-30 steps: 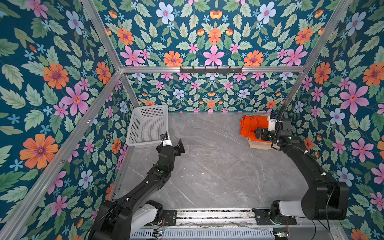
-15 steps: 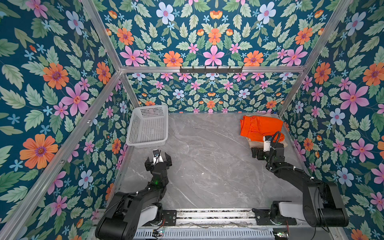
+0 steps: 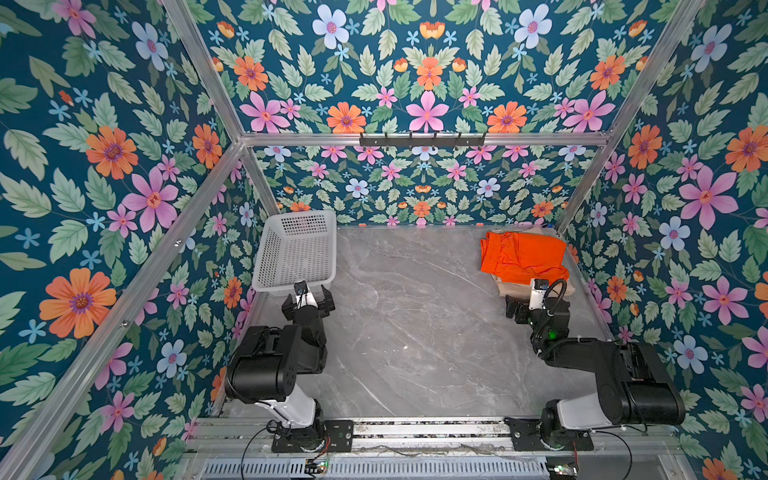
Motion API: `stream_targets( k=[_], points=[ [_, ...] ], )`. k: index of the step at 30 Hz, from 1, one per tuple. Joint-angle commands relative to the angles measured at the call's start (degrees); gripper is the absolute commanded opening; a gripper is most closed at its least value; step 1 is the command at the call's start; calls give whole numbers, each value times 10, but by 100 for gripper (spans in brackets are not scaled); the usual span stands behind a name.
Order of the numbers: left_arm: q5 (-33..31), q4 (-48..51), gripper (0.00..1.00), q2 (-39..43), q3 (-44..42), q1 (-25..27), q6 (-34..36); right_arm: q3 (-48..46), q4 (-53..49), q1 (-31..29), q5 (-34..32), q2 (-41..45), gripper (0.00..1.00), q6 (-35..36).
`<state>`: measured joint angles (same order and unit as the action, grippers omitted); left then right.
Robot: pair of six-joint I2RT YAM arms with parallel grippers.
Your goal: Fold and stack the shorts
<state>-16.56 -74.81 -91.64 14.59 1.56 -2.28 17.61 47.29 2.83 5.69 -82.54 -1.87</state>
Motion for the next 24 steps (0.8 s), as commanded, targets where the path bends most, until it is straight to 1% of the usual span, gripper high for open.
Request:
stream_targets(
  k=[1, 3, 16, 19, 24],
  points=[
    [22, 3, 100, -7, 2, 0, -7, 2, 32, 0, -2, 0, 99, -4],
    [24, 23, 100, -1, 5, 0, -8, 3, 24, 0, -1, 3, 99, -4],
    [23, 18, 100, -4, 5, 1, -6, 3, 26, 0, -1, 2, 99, -5],
    [40, 33, 100, -6, 14, 1, 0, 3, 26, 1, 0, 2, 99, -5],
    [40, 27, 100, -5, 10, 2, 2, 3, 25, 5, 5, 2, 99, -7]
  ],
)
